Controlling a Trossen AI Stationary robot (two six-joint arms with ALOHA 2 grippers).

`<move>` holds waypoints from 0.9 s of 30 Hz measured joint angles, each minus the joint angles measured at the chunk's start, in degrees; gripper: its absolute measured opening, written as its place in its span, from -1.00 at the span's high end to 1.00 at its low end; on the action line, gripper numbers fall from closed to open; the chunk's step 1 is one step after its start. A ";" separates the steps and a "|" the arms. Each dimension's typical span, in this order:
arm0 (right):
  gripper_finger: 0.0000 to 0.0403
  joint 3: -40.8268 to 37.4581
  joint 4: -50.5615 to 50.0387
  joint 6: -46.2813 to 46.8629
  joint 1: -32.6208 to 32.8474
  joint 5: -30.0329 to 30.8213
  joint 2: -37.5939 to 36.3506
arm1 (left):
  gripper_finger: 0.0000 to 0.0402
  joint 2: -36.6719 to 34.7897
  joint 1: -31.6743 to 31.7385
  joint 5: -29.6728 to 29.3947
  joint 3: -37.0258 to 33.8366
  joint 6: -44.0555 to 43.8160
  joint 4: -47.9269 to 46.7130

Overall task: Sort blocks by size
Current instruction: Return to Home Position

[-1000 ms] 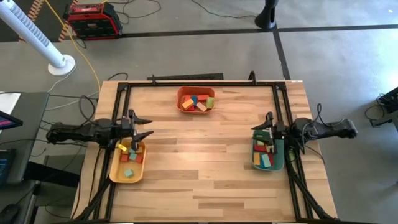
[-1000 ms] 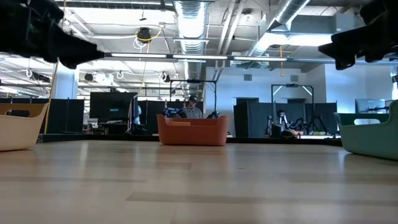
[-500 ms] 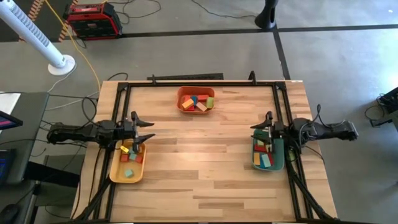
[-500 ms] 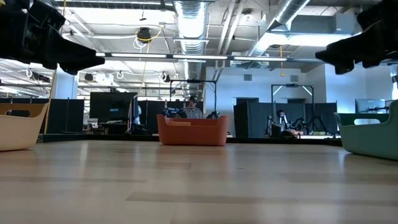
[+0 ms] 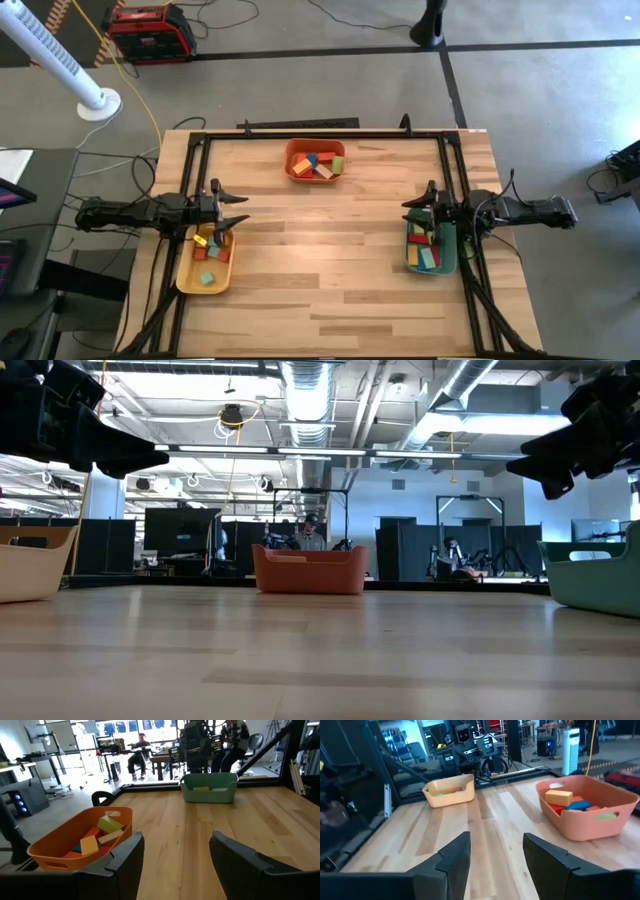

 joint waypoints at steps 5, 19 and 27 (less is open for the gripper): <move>-0.04 0.02 -0.04 0.98 0.00 0.00 0.00 | -0.07 0.00 0.00 0.00 -0.02 -2.16 -0.02; -0.04 0.04 -0.04 0.85 0.00 -0.02 0.00 | -0.07 0.00 0.00 -0.04 -0.09 -0.05 -0.07; -0.04 0.04 -0.07 0.85 0.00 -0.04 0.00 | -0.07 0.00 0.00 -0.07 -0.09 0.16 -0.09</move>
